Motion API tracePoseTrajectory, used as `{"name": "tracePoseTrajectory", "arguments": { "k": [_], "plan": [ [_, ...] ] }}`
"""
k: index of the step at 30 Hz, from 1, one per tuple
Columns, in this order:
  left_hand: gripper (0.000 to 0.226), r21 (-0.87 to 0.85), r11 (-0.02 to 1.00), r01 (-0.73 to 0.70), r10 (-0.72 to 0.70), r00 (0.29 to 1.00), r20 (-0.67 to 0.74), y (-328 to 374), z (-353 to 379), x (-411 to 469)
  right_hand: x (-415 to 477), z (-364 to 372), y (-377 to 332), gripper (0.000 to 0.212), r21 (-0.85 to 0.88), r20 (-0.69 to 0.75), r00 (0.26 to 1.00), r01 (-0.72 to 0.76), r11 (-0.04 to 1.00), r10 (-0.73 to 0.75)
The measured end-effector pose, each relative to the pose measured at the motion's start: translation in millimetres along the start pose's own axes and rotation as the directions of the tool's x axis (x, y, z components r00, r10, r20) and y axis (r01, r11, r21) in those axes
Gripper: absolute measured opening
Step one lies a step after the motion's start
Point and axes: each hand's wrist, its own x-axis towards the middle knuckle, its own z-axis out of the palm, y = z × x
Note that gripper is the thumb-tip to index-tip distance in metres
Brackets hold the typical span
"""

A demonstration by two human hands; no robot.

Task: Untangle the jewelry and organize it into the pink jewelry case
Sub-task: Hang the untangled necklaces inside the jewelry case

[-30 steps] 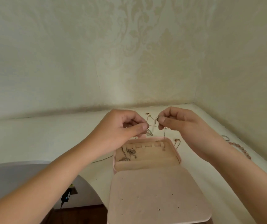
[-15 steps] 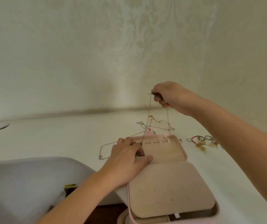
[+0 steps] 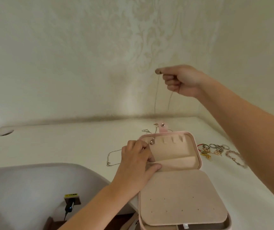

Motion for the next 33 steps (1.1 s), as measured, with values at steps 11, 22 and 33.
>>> {"name": "tracePoseTrajectory", "arguments": {
  "k": [11,22,33],
  "plan": [
    [0.032,0.07,0.997,-0.02,0.026,0.996,-0.083,1,4,-1,-18,22,-63,0.021,-0.188,0.078,0.989,0.136,0.973,-0.123],
    [0.033,0.155,0.987,-0.031,0.058,0.983,-0.173,3,3,-4,-39,16,-77,0.017,-0.234,0.046,0.985,0.173,0.957,-0.167],
    [0.029,0.16,0.985,-0.064,0.096,0.976,-0.197,9,-4,-6,-57,14,-48,0.018,-0.329,0.124,0.984,0.161,0.93,-0.127]
  ]
}}
